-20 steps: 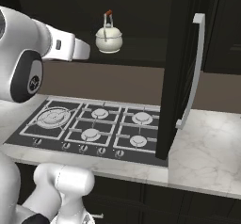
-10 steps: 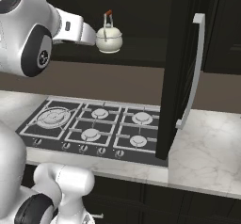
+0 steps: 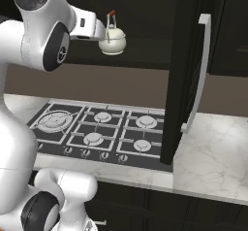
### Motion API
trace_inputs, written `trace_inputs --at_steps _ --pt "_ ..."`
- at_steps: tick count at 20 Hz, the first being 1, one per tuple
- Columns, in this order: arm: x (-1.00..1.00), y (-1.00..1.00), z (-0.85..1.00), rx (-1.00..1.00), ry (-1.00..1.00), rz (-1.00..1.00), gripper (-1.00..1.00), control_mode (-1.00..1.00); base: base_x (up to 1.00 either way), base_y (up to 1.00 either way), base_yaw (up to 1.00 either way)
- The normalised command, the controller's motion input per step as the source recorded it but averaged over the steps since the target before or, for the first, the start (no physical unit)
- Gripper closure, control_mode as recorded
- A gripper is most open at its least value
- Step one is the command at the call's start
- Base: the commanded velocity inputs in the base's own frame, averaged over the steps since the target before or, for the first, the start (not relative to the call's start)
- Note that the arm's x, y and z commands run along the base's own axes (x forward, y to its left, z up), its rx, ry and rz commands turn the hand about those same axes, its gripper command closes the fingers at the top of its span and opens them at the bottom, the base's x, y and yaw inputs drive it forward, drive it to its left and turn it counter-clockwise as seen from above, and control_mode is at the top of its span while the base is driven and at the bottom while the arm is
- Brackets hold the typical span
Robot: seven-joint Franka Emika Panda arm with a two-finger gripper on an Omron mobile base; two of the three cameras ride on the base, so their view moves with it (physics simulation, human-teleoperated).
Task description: Open the cabinet, pick the kettle from the cabinet, and place it in the sink.
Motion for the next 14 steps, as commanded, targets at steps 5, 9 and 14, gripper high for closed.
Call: trace_inputs --at_steps 5,9,14 --pt "0.43 -0.01 0.0 0.0 0.0 0.02 -1.0 -1.0 0.0 0.0 0.0" --pt "0.41 -0.01 0.0 0.0 0.0 0.0 -1.0 -1.0 0.0 0.0 0.0" --pt "0.37 -0.05 -0.06 -0.01 0.0 0.0 -1.0 -1.0 0.0 0.0 0.0"
